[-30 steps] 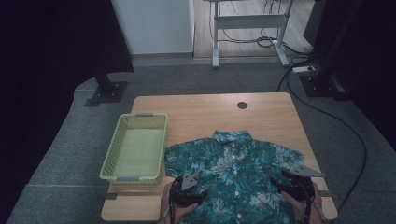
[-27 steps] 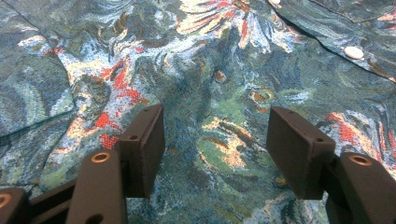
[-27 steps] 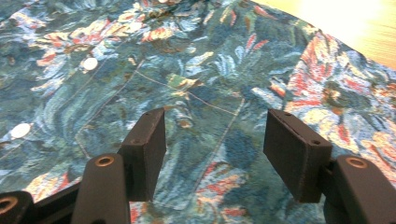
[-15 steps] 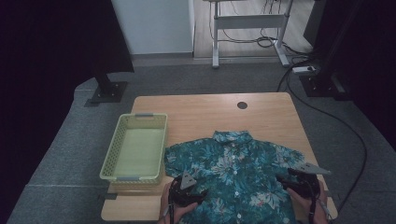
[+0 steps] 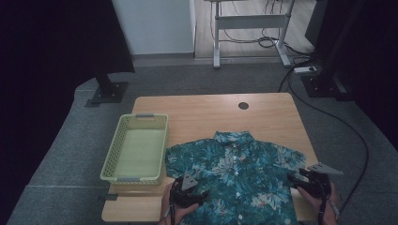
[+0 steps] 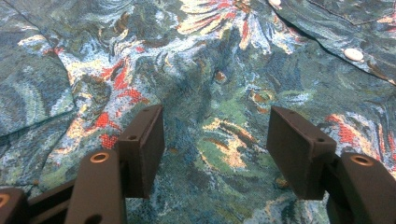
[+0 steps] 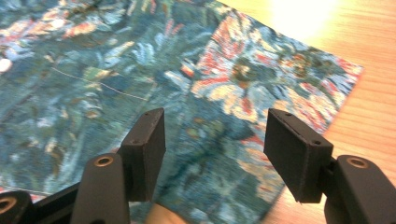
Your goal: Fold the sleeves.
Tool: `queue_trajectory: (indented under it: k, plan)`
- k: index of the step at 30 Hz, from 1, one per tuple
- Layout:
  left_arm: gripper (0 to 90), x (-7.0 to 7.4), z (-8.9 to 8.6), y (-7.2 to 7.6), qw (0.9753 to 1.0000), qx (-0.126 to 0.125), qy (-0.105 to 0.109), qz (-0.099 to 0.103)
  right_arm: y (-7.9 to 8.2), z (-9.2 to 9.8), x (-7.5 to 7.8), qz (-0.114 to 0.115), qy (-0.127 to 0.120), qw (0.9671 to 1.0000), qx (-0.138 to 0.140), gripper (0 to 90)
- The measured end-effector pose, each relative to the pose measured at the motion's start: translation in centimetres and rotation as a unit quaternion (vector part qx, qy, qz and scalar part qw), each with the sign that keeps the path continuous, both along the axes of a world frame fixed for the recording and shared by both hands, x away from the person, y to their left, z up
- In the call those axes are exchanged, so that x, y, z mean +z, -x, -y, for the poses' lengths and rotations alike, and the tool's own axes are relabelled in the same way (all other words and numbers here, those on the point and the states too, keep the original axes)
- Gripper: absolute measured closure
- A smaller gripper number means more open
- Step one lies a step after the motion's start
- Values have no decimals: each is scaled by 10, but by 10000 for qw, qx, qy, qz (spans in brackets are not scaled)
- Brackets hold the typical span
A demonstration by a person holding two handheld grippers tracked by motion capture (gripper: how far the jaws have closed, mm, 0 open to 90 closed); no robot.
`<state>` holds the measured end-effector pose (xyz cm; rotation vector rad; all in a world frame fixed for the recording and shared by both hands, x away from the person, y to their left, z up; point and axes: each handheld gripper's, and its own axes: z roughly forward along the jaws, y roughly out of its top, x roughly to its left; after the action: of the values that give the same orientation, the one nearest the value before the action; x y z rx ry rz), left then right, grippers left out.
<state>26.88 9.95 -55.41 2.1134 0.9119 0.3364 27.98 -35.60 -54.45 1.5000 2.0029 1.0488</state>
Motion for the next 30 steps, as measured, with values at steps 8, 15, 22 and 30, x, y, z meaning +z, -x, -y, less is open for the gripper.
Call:
queue_trajectory:
  k: [8,15,22,30]
  plan:
    - [368,0,-1,0,10000,5,48,-32,-2,11,-6,-100,23,9998,-168,379]
    - [369,0,0,0,10000,9,35,-21,-4,15,-10,-174,83,9995,-230,379]
    - [369,0,0,0,10000,9,27,-18,-5,16,-11,-209,70,9994,-274,384]
    - [370,0,-1,0,10000,13,40,-23,-7,16,-12,-167,193,9989,-386,419]
